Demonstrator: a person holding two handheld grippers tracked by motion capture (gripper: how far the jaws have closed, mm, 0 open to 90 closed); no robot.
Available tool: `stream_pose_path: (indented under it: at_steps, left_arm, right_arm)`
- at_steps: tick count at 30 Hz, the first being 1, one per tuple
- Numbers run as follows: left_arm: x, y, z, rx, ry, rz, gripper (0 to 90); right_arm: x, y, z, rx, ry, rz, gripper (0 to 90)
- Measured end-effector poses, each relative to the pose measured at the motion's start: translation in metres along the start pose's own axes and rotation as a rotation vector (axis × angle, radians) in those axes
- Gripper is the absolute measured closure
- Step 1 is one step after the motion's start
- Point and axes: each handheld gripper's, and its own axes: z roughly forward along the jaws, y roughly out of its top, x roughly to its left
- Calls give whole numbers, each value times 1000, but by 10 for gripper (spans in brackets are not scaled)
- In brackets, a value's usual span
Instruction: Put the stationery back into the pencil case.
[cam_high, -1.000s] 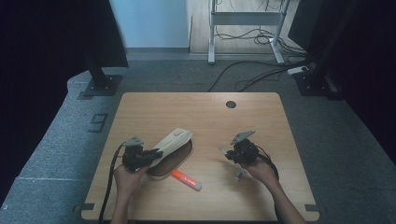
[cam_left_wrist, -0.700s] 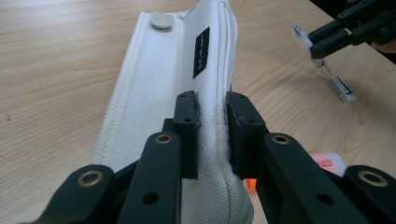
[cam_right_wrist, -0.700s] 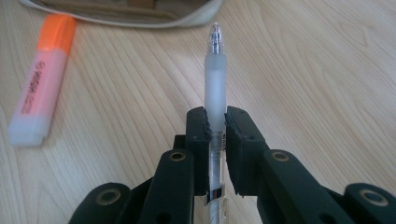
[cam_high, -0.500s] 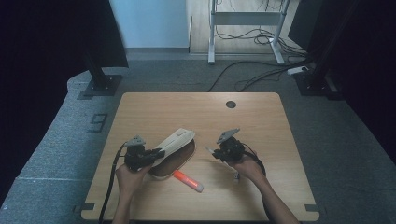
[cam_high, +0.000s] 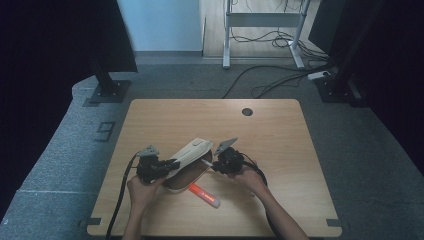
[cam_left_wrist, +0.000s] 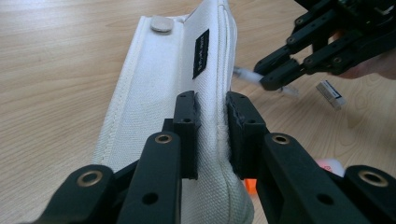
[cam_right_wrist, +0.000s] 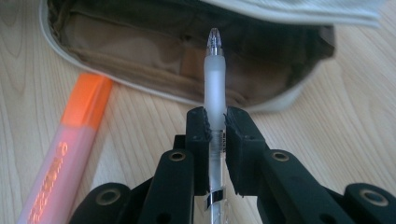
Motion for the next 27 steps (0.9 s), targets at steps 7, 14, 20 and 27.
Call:
stream_pose_path:
  at_steps: [7, 14, 20, 27]
  left_arm:
    - [-1, 0, 2, -5, -6, 2, 751]
    - [-2, 0, 3, -4, -15, 2, 750]
    - [-2, 0, 3, -3, -16, 3, 749]
    - [-2, 0, 3, -2, -19, 5, 748]
  right_arm:
    - [5, 8, 15, -2, 22, -6, 782]
    - [9, 16, 30, -17, 35, -15, 782]
    - [14, 22, 40, -44, 48, -12, 769]
    - [13, 16, 28, -61, 21, 8, 572]
